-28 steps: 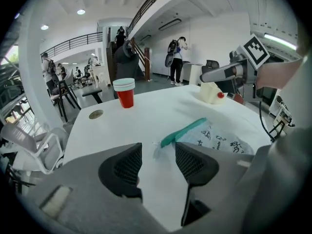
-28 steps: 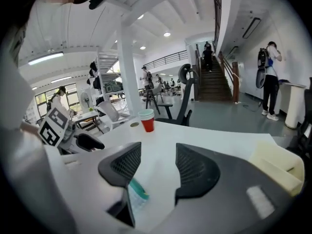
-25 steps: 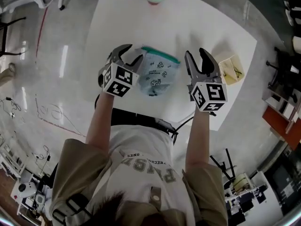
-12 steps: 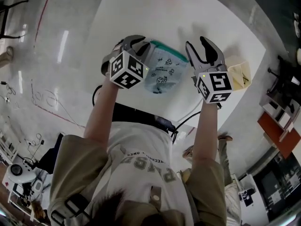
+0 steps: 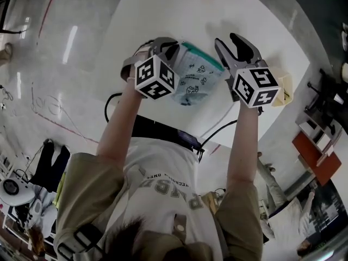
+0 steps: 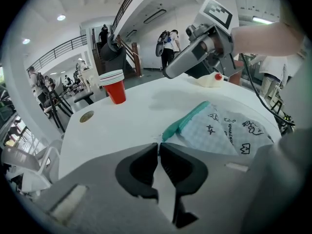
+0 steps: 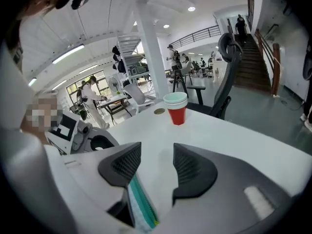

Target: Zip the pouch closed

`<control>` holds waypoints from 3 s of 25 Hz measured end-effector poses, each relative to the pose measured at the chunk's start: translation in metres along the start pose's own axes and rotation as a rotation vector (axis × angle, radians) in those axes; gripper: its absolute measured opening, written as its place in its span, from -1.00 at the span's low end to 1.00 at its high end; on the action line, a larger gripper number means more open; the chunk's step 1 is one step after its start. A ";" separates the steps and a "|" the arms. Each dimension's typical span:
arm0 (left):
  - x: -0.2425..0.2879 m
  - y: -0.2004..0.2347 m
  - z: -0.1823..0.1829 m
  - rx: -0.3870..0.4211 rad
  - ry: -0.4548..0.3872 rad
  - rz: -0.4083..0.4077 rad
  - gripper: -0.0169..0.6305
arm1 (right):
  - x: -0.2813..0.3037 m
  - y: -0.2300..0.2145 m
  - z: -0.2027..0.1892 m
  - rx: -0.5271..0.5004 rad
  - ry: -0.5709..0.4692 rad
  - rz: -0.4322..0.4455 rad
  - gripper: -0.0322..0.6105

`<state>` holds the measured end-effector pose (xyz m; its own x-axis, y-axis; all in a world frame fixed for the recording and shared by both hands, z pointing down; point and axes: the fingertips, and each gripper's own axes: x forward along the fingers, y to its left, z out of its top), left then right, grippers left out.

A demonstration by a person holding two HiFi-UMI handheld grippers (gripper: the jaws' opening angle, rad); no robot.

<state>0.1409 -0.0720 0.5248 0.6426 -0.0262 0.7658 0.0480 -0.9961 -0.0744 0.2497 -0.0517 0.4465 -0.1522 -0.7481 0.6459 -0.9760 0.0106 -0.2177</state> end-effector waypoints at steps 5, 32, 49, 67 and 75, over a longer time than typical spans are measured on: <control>-0.001 0.001 0.001 0.005 -0.005 -0.013 -0.87 | 0.022 0.019 0.005 -0.107 0.084 0.068 -0.28; -0.003 0.000 0.005 0.012 -0.055 -0.077 -0.87 | 0.082 0.075 -0.071 -1.917 0.635 0.737 -0.38; -0.005 0.002 0.002 0.013 -0.038 -0.070 -0.87 | 0.078 0.076 -0.080 -1.915 0.742 0.860 -0.86; -0.002 -0.001 0.002 0.017 -0.002 -0.077 -0.87 | 0.072 0.081 -0.081 -1.768 0.666 0.811 -0.88; -0.001 0.001 0.001 0.004 -0.004 -0.082 -0.87 | 0.075 0.074 -0.082 -1.780 0.624 0.762 -0.88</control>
<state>0.1410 -0.0732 0.5233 0.6392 0.0559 0.7670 0.1036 -0.9945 -0.0138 0.1529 -0.0527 0.5387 -0.1652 0.0017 0.9863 0.3171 0.9470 0.0515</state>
